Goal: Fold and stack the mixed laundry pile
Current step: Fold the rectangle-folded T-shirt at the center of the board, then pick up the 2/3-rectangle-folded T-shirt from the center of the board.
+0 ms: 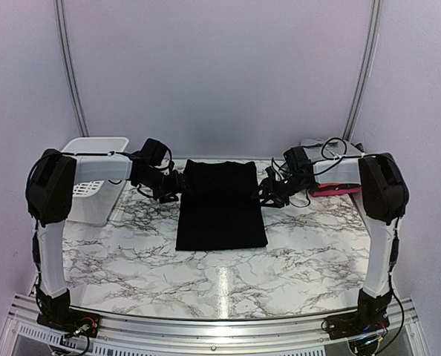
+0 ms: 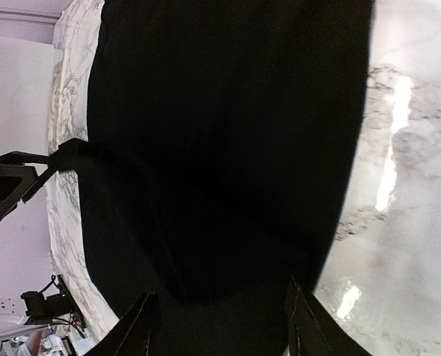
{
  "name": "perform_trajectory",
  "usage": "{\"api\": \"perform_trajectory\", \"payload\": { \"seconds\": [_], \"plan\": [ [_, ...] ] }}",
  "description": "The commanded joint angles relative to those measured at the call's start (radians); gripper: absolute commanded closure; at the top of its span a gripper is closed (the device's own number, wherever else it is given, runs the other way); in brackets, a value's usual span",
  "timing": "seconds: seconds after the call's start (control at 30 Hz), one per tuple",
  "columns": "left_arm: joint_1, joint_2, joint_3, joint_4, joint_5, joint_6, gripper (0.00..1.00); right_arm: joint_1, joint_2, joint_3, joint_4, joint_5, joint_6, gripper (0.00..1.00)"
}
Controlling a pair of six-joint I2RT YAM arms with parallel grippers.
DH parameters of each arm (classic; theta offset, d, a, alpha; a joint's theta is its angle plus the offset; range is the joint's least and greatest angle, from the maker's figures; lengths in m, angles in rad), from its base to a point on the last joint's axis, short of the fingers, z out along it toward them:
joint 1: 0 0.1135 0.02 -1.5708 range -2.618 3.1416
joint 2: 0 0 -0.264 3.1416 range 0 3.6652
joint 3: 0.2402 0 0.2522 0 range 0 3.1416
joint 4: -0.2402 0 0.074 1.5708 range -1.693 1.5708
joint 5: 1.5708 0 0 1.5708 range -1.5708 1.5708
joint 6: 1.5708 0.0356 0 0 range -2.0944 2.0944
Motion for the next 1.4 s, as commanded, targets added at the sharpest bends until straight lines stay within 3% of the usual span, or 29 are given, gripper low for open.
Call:
{"api": "perform_trajectory", "payload": {
  "seconds": [0.0, 0.17, 0.33, 0.7, 0.97, 1.07, 1.13, 1.27, 1.37],
  "plan": [
    [0.009, -0.164, -0.105, -0.021, -0.018, 0.040, 0.38, -0.020, -0.146, -0.020, -0.096, 0.064, -0.090, 0.45],
    [-0.021, -0.266, -0.254, 0.013, -0.021, 0.071, 0.39, 0.003, -0.227, -0.122, -0.053, 0.023, -0.086, 0.48],
    [-0.075, -0.257, -0.300, 0.028, 0.016, 0.047, 0.47, 0.079, -0.218, -0.144, -0.072, 0.000, -0.089, 0.57],
    [-0.222, -0.346, -0.504, 0.066, -0.057, -0.014, 0.56, 0.133, -0.316, -0.389, -0.060, 0.011, -0.090, 0.73],
    [-0.236, -0.389, -0.629, 0.061, -0.072, -0.037, 0.67, 0.141, -0.291, -0.493, -0.110, 0.045, -0.155, 0.92],
    [-0.236, -0.438, -0.664, 0.051, -0.085, -0.030, 0.68, 0.140, -0.337, -0.494, -0.136, 0.059, -0.162, 0.91],
    [-0.234, -0.457, -0.672, 0.048, -0.097, -0.032, 0.66, 0.137, -0.369, -0.491, -0.141, 0.063, -0.154, 0.83],
    [-0.233, -0.441, -0.643, 0.057, -0.101, -0.039, 0.51, 0.134, -0.396, -0.498, -0.100, 0.058, -0.105, 0.64],
    [-0.221, -0.417, -0.618, 0.087, -0.108, -0.049, 0.46, 0.134, -0.372, -0.494, -0.049, 0.038, -0.071, 0.62]
  ]
}}
